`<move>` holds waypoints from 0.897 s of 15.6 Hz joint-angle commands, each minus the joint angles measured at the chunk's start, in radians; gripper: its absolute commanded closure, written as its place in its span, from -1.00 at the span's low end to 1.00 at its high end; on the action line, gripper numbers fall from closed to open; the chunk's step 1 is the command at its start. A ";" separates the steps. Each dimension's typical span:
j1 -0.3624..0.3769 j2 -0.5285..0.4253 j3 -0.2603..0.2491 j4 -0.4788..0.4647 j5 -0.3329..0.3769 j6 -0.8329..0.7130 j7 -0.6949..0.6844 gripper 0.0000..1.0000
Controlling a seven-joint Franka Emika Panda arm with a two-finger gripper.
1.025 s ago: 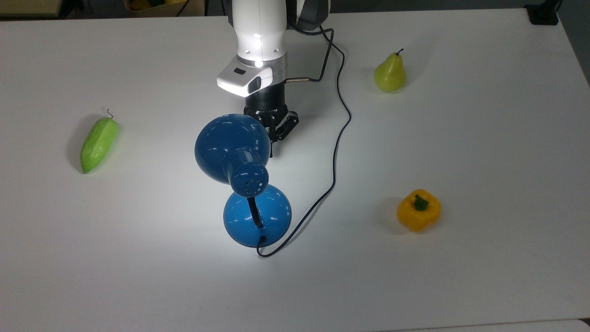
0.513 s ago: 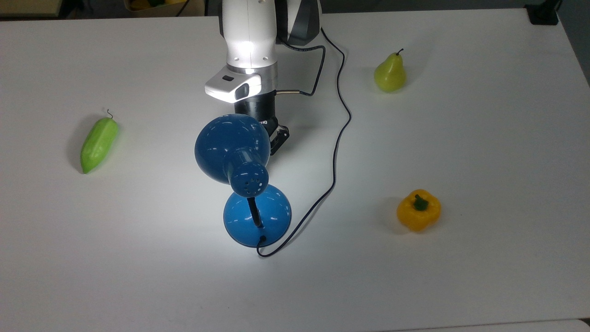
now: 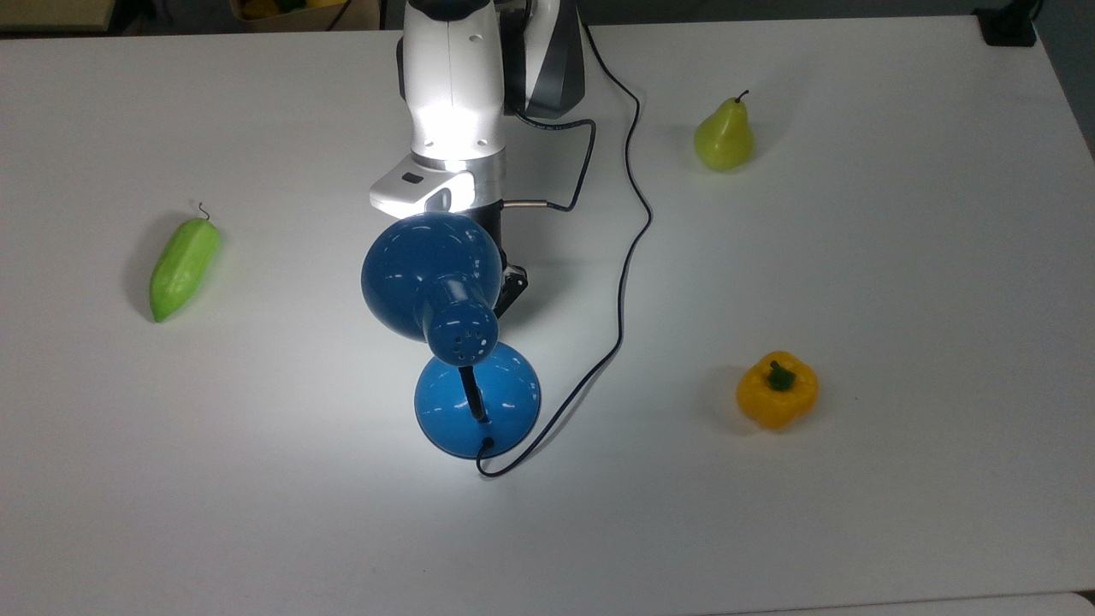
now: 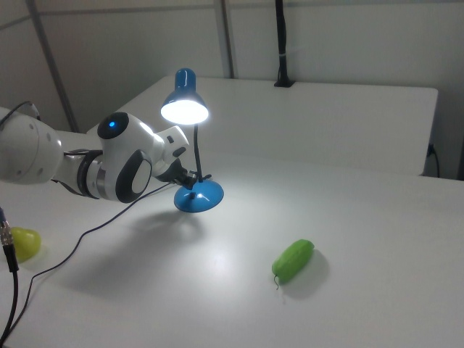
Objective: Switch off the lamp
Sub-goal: 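Lower the gripper onto the switch on the lamp base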
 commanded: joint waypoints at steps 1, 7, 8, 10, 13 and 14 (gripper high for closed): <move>-0.001 0.030 0.000 0.017 -0.014 0.052 0.019 1.00; -0.014 0.039 -0.004 0.014 -0.020 0.062 0.016 1.00; -0.015 0.041 -0.004 0.014 -0.020 0.062 0.010 1.00; -0.015 0.042 -0.004 0.011 -0.020 0.060 0.009 1.00; -0.015 0.048 -0.004 0.006 -0.021 0.059 0.009 1.00; -0.015 0.047 -0.004 0.008 -0.020 0.060 0.010 1.00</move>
